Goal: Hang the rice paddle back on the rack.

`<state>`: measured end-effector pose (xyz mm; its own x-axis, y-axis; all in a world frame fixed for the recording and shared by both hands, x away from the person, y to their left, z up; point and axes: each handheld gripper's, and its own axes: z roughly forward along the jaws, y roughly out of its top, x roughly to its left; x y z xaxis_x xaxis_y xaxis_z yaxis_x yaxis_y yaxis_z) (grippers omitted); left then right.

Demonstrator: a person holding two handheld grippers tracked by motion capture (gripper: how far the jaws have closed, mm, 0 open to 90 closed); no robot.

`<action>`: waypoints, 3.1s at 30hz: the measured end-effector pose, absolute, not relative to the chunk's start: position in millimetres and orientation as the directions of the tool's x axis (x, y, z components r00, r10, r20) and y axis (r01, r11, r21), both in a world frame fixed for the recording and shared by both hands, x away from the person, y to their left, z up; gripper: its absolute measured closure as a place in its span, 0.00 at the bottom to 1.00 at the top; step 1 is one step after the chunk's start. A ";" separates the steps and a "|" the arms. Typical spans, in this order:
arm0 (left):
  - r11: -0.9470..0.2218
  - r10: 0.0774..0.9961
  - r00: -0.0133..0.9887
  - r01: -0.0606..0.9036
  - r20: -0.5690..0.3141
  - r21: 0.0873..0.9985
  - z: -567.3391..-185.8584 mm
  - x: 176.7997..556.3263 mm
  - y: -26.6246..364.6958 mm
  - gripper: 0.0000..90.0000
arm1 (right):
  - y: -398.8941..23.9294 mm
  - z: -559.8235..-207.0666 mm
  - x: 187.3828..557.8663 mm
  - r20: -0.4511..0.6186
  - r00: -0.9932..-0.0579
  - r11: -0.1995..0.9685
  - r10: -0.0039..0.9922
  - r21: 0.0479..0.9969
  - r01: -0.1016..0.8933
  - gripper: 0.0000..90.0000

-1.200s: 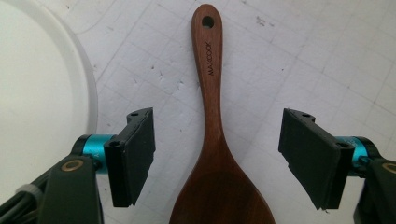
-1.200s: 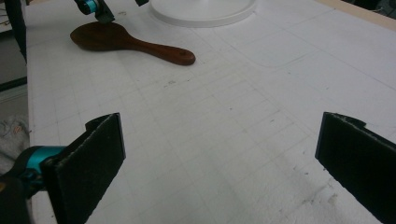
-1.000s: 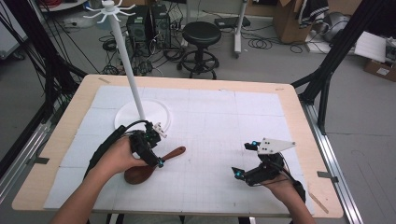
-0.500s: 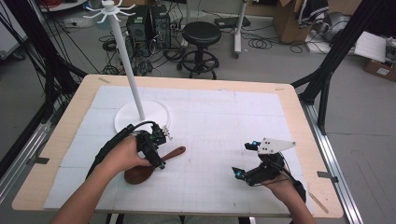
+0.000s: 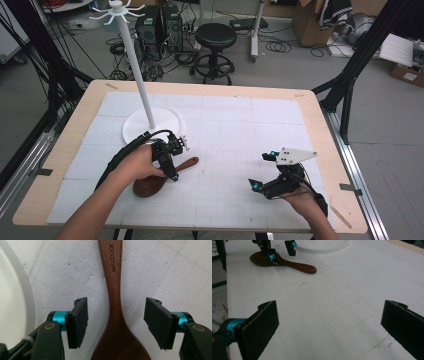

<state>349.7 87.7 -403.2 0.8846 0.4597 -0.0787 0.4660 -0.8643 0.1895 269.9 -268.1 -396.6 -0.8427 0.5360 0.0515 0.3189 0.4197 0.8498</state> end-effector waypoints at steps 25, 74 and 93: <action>-0.866 0.489 0.871 0.491 -0.052 0.096 -414.4 357.5 79.1 0.57 | -268.2 -396.7 270.2 0.055 -0.841 0.421 0.538 0.847 0.325 0.01; -0.926 0.369 0.929 0.370 -0.026 0.068 -413.0 350.8 67.3 0.86 | -266.0 -398.8 270.6 0.053 -0.851 0.443 0.523 0.836 0.324 0.01; -0.968 0.227 0.974 0.225 0.005 0.115 -409.3 340.3 68.4 0.86 | -267.5 -399.2 271.0 0.061 -0.849 0.439 0.524 0.835 0.331 0.01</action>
<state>340.3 68.4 -409.3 0.9740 0.2266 0.0050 0.2245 -0.9677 0.1149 271.0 -267.5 -399.2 -0.8494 0.5243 0.0607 0.3308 0.4393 0.8352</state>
